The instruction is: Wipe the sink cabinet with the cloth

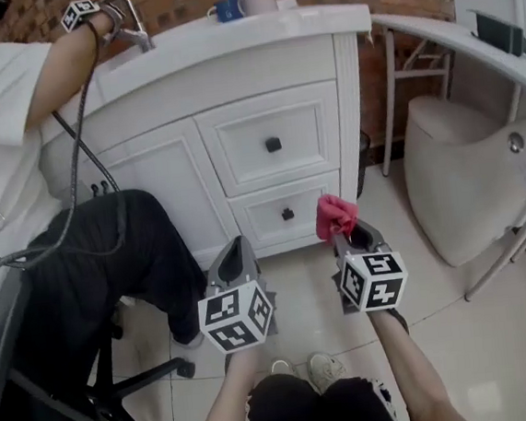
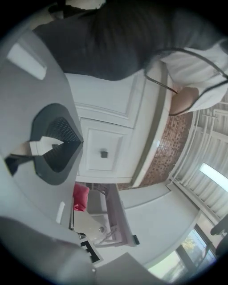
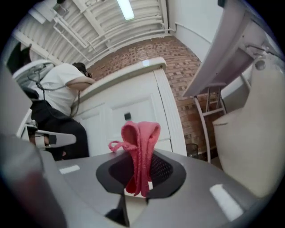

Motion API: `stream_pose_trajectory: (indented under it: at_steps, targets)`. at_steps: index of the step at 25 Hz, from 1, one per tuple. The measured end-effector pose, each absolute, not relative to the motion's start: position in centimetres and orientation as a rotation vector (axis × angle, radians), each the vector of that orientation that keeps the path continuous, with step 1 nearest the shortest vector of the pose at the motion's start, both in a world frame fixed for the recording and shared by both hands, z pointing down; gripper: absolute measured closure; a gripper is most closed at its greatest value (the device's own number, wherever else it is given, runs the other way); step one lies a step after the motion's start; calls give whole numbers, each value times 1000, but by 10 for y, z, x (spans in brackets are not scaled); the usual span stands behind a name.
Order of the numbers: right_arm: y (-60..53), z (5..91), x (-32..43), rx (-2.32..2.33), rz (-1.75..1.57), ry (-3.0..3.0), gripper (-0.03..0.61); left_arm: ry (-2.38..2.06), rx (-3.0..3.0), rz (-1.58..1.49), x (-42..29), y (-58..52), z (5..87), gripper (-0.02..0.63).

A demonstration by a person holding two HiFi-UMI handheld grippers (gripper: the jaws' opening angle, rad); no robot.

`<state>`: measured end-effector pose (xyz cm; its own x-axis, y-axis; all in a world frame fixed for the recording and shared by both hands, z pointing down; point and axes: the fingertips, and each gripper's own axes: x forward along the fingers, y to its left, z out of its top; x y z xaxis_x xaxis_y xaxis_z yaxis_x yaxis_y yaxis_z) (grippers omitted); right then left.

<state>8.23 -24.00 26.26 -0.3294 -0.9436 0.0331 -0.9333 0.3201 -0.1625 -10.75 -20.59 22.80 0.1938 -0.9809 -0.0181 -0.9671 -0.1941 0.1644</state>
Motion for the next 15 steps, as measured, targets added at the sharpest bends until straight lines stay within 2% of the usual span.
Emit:
stream_pose_trajectory:
  at_steps: [5, 8, 10, 15]
  targets:
    - [-139, 108, 79, -1621, -144, 2515, 517, -1905, 2407, -338, -87, -114, 108, 600]
    - [-122, 56, 63, -1585, -85, 2474, 517, -1979, 2448, -495, -83, -90, 65, 600]
    - [-118, 61, 50, -1604, -135, 2478, 517, -1988, 2513, -499, -72, -80, 64, 600]
    - [-100, 128, 29, -1639, -22, 2621, 515, -2032, 2551, -257, -71, -68, 122, 600]
